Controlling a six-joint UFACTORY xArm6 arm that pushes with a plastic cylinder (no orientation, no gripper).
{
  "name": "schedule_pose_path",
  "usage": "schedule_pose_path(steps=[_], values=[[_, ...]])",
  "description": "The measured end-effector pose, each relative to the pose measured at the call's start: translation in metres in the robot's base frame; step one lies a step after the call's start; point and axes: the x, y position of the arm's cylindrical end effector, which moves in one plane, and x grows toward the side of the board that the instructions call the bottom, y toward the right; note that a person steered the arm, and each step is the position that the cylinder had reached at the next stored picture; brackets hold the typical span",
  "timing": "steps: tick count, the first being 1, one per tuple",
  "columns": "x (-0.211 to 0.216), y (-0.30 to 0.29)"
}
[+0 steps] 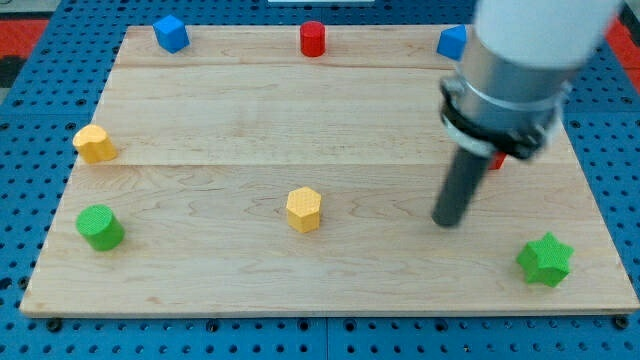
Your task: Slightly move the yellow hexagon diagonally right side to the green circle
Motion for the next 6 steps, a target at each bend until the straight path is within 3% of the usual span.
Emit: schedule_pose_path(steps=[1, 3, 6], values=[[-0.037, -0.088], [0.048, -0.132], [0.037, 0.176]])
